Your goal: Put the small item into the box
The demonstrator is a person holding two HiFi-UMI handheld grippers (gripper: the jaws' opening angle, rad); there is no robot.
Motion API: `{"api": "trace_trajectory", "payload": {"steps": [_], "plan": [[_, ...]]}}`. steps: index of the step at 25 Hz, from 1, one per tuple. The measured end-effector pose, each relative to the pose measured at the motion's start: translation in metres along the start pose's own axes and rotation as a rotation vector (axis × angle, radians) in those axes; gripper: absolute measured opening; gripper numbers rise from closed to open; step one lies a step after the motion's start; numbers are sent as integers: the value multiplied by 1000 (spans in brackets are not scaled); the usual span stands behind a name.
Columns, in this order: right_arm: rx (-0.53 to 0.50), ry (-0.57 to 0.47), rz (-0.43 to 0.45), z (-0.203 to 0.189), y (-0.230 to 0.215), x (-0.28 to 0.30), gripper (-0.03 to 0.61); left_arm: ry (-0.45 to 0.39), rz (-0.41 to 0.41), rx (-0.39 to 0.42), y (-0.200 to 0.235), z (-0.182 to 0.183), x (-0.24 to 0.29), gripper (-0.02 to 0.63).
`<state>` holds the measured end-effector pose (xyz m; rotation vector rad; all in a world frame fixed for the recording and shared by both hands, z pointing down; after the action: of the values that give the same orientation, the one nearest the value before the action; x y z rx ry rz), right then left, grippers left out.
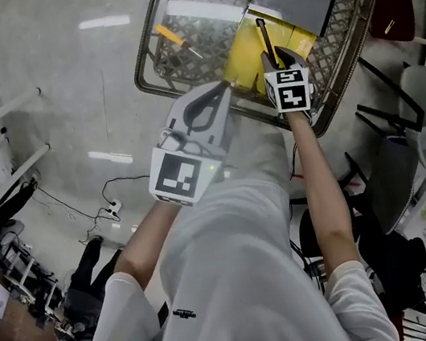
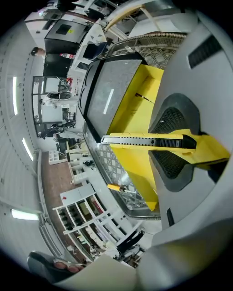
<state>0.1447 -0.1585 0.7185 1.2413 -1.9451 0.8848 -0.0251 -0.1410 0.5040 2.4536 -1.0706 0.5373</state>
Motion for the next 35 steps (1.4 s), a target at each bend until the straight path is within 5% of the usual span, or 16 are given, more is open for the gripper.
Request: {"api": "trace_trajectory", "payload": {"steps": [6, 18, 22, 25, 35], "plan": [[-1, 60, 3, 3, -5, 10, 107, 9, -3, -2, -1, 1, 4, 2], [-16, -9, -13, 18, -1, -17, 106, -27, -9, 9, -9, 10, 1, 2], [-23, -50, -20, 27, 5, -41, 101, -42, -17, 19, -16, 17, -5, 2], [-49, -73, -54, 32, 10, -66, 15, -59, -19, 23, -22, 24, -13, 2], [-123, -180, -73, 65, 37, -149, 15, -108, -12, 16, -28, 47, -41, 2]]}}
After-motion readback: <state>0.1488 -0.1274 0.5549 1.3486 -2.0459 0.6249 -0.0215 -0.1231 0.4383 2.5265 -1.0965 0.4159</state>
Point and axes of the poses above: the fingertips, and each gripper's own axes: x forward along the fingers, y to its left, z out of its top, the point moved 5 cm from there along -x, backward along the fingers, and after that the axes turned 8 degrees about z, right-handed, at the moved point
